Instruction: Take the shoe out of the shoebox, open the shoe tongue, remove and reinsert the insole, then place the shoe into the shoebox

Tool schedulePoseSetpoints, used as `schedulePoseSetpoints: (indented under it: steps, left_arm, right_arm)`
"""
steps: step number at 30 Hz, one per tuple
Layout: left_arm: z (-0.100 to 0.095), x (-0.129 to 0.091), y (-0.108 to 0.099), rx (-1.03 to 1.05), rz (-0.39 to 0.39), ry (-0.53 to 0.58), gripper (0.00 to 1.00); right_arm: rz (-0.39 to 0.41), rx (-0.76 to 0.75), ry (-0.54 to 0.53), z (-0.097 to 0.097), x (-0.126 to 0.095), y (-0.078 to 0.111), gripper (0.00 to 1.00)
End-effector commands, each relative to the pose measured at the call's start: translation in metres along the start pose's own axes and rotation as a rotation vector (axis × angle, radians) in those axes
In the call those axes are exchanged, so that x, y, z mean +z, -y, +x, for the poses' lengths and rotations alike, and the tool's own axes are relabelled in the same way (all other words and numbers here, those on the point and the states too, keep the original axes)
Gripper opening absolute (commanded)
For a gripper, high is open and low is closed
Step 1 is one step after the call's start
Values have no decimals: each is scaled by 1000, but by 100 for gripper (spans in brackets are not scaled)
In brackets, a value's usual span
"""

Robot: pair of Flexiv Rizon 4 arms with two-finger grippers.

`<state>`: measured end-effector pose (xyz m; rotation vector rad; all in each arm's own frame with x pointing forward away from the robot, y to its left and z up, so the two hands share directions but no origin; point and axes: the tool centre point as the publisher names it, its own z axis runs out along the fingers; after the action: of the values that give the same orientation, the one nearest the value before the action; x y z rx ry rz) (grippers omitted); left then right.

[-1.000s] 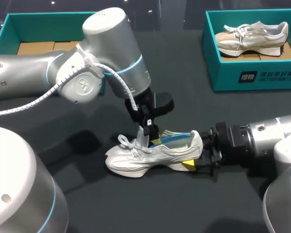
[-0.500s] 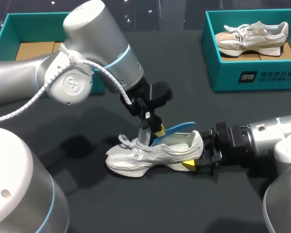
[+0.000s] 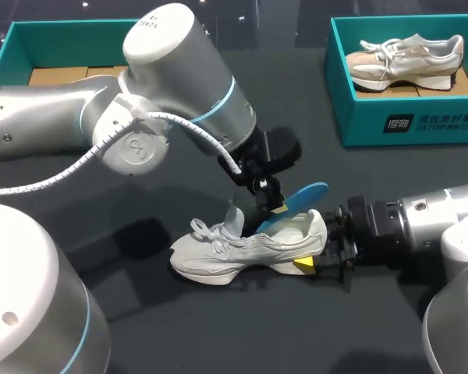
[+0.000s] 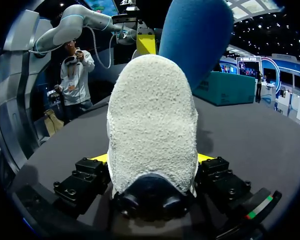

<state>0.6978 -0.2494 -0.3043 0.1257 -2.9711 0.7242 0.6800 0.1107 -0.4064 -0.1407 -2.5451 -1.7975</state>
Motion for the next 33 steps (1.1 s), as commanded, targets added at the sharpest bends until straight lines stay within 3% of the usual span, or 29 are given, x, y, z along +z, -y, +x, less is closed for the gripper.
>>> schedulePoseSetpoints:
  steps: [1,7,11,22,33]
  left_arm:
    - [7,-3,1,5,10,36,44]
    - [13,-3,2,4,43,89,53]
    - [17,0,3,-3,68,132,65]
    - [20,13,4,-10,124,240,49]
    - [16,35,4,-7,135,320,49]
  right_arm:
    - [4,0,1,2,1,-2,0]
    - [4,0,1,2,1,-2,0]
    - [4,0,1,2,1,-2,0]
    - [4,0,1,2,1,-2,0]
    - [4,0,1,2,1,-2,0]
